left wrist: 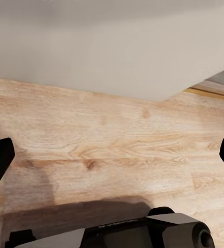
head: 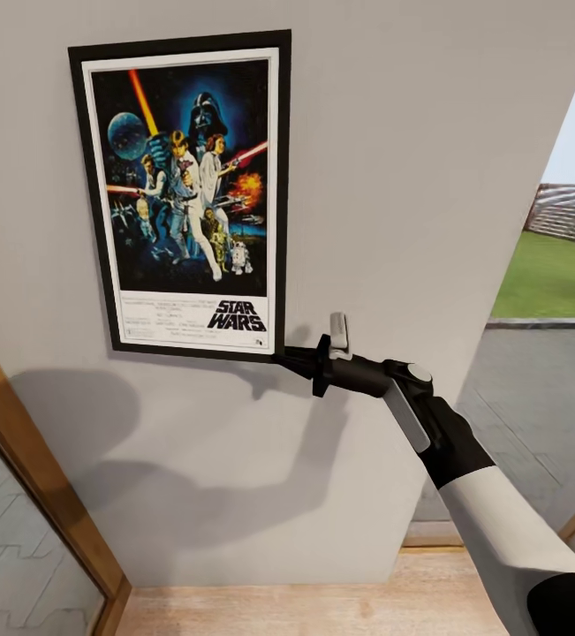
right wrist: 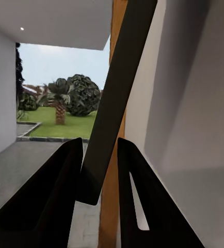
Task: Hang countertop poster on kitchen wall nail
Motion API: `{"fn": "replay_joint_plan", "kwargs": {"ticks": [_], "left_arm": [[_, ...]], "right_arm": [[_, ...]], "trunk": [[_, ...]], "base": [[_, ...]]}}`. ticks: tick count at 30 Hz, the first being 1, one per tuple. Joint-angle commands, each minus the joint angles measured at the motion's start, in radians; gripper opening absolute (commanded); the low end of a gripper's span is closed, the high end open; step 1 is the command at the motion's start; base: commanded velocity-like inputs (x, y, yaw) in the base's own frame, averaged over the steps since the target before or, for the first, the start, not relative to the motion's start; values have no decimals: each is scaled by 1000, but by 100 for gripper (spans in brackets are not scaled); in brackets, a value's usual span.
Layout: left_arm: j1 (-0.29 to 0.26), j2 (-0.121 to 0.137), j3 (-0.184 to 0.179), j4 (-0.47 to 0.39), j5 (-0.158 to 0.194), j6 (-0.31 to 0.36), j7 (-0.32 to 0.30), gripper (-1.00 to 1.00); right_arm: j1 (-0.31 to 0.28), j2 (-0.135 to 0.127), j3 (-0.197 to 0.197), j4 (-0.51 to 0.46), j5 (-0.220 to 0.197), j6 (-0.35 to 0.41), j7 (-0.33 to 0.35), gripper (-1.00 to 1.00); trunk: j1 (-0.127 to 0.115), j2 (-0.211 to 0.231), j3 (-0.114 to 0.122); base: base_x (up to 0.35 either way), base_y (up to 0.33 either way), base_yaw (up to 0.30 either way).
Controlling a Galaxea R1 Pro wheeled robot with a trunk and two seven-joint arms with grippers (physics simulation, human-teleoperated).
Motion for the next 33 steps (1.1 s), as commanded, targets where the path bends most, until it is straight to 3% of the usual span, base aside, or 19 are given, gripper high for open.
{"fn": "replay_joint_plan", "kwargs": {"ticks": [1, 33], "left_arm": [[-1, 0, -9, 0, 8, -5, -1, 100], [-1, 1, -7, 0, 8, -5, -1, 100]], "right_arm": [[-1, -1, 3, 0, -10, 10, 1, -100], [-1, -1, 4, -5, -6, 10, 6, -100]], "trunk": [[1, -2, -2], [1, -2, -2]], "base": [[95, 0, 0], [10, 0, 0]]}}
